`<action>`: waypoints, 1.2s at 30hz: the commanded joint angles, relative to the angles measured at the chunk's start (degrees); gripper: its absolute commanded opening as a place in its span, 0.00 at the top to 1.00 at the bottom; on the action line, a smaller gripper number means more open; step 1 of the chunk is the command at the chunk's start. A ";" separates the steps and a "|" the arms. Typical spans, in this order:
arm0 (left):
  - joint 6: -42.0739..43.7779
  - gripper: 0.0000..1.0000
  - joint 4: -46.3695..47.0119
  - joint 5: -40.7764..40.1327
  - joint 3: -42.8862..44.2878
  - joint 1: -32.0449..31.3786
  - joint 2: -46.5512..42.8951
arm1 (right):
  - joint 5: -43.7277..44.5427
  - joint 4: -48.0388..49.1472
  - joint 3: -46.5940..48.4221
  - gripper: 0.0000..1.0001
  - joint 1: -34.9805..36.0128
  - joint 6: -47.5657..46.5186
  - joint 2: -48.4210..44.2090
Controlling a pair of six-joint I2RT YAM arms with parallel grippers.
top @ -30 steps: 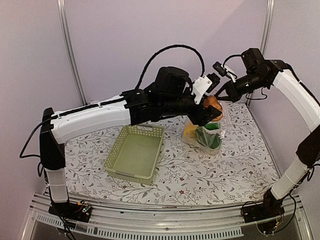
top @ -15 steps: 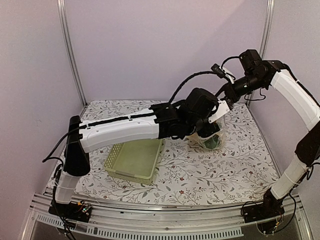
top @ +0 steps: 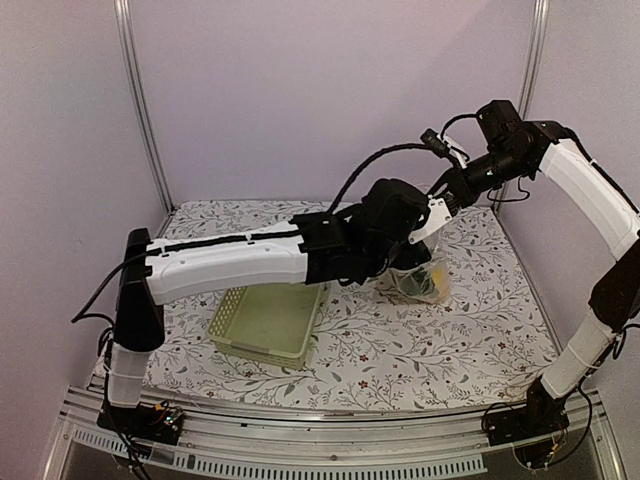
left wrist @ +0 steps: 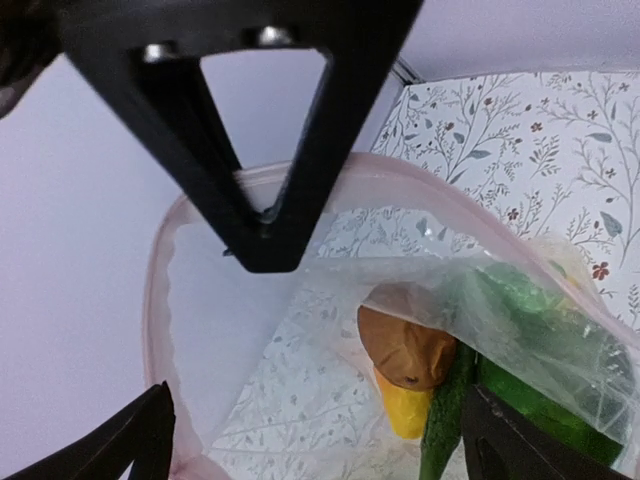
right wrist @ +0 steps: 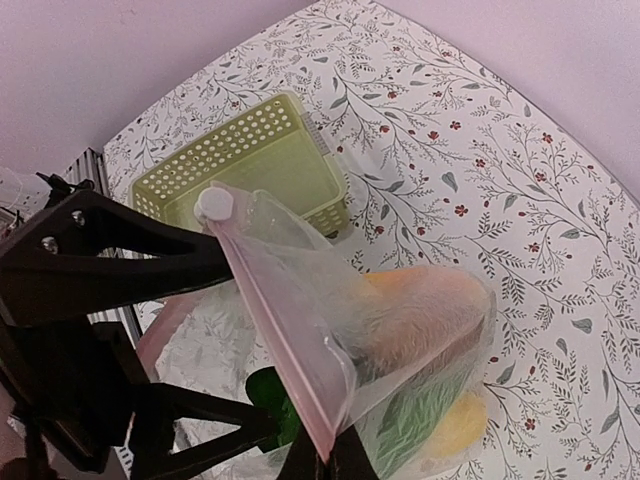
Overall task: Place the food in the zip-top bag and seal the zipper
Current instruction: Place the fake vegetable in the zipper food storage bag, then pass from the right arm to the left
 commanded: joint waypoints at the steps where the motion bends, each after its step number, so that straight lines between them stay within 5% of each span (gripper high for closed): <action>1: -5.12 0.00 13.55 9.65 -11.51 -2.28 -15.59 | -0.60 0.66 1.33 1.00 0.36 -0.08 0.31; 9: -13.87 0.02 21.21 24.27 -33.46 -1.03 -36.31 | -3.99 -1.90 1.17 1.00 0.83 -3.22 -0.64; 15: -14.63 0.20 20.22 33.53 -47.35 3.08 -44.05 | -11.02 -6.98 0.36 1.00 2.61 -10.90 -2.67; 26: -17.17 0.25 20.85 42.12 -54.08 4.95 -40.77 | -10.25 -11.38 -1.63 1.00 5.52 -19.11 -2.48; 36: -18.83 0.30 36.61 52.16 -59.96 7.38 -37.44 | -11.25 -11.48 0.86 1.00 5.50 -19.14 3.85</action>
